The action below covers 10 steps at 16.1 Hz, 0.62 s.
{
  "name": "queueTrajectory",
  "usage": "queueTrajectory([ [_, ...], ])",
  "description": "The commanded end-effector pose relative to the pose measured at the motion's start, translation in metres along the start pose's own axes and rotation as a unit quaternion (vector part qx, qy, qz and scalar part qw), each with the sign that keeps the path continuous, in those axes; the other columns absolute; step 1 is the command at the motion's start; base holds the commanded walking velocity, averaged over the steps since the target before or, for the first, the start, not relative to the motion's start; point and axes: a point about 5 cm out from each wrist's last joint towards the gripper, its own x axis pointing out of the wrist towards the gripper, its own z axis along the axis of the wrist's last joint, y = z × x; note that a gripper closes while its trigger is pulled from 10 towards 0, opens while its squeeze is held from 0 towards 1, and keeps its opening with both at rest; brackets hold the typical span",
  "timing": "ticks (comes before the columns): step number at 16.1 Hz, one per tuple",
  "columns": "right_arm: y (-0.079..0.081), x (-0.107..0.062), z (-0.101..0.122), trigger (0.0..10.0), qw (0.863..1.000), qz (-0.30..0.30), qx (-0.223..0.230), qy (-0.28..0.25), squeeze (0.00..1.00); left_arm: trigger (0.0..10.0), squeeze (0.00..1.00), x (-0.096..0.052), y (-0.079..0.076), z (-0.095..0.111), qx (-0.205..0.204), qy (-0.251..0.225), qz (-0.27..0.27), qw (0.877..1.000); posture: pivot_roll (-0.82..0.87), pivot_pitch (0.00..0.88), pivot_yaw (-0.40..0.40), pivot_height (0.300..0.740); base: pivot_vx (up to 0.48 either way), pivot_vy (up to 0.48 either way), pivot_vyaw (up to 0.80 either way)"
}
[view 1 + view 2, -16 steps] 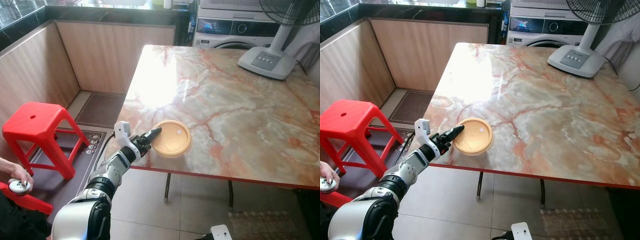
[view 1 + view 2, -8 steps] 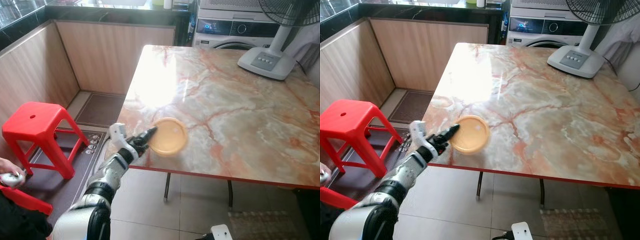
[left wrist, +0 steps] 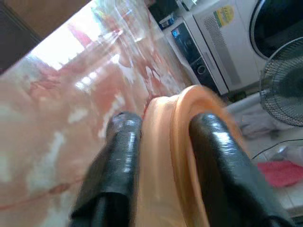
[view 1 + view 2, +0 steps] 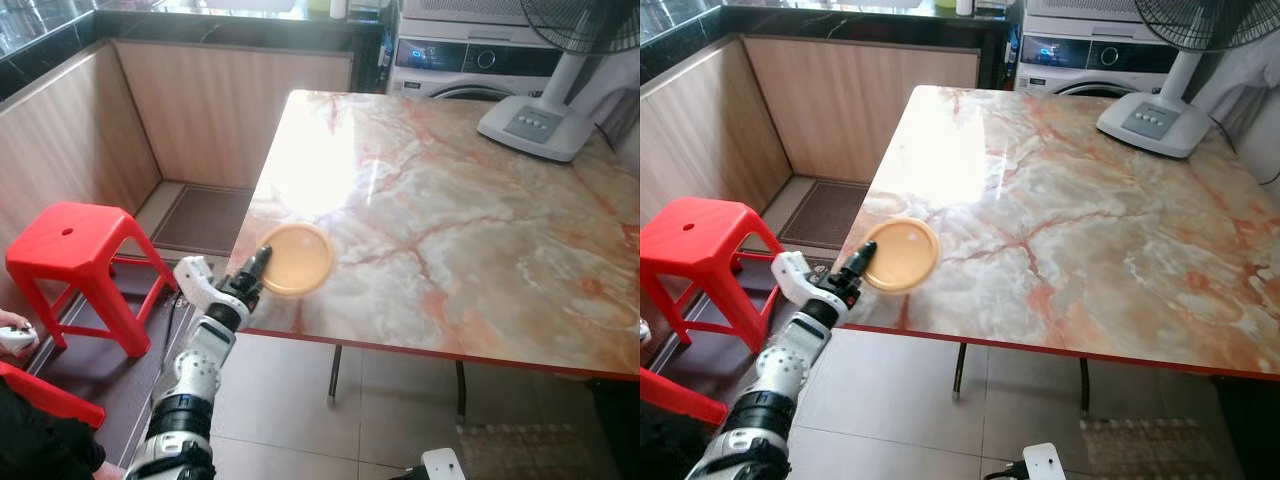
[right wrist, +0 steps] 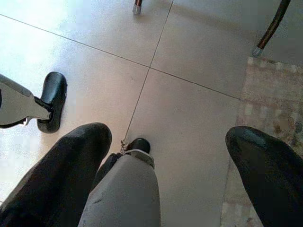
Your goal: Restocking fridge
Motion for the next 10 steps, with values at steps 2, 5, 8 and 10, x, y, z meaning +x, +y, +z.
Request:
queueTrajectory([
  [2,-0.001,0.000,-0.001,10.0,1.000,-0.002,-0.001,0.002,0.00,10.0,1.00,-0.004,-0.003,0.004,0.006,-0.002,0.012,1.000,0.02,0.000,-0.046,0.740,0.000,0.000,0.00],
  [5,-0.002,0.000,-0.001,10.0,1.000,-0.002,0.000,0.002,0.00,10.0,0.00,-0.005,-0.007,0.007,0.009,0.001,0.017,1.000,0.02,0.000,-0.046,0.740,0.000,0.000,0.00],
  [8,-0.002,-0.001,-0.002,10.0,1.000,-0.003,0.000,0.002,0.00,10.0,0.00,-0.007,-0.007,0.003,0.027,0.007,0.023,0.999,0.02,0.000,-0.048,0.740,0.000,0.000,0.00],
  [10,-0.002,-0.001,-0.002,10.0,1.000,-0.003,0.000,0.003,0.00,10.0,0.00,-0.008,-0.001,-0.004,0.012,0.018,0.037,0.999,0.02,0.000,-0.050,0.740,0.000,0.000,0.00],
])
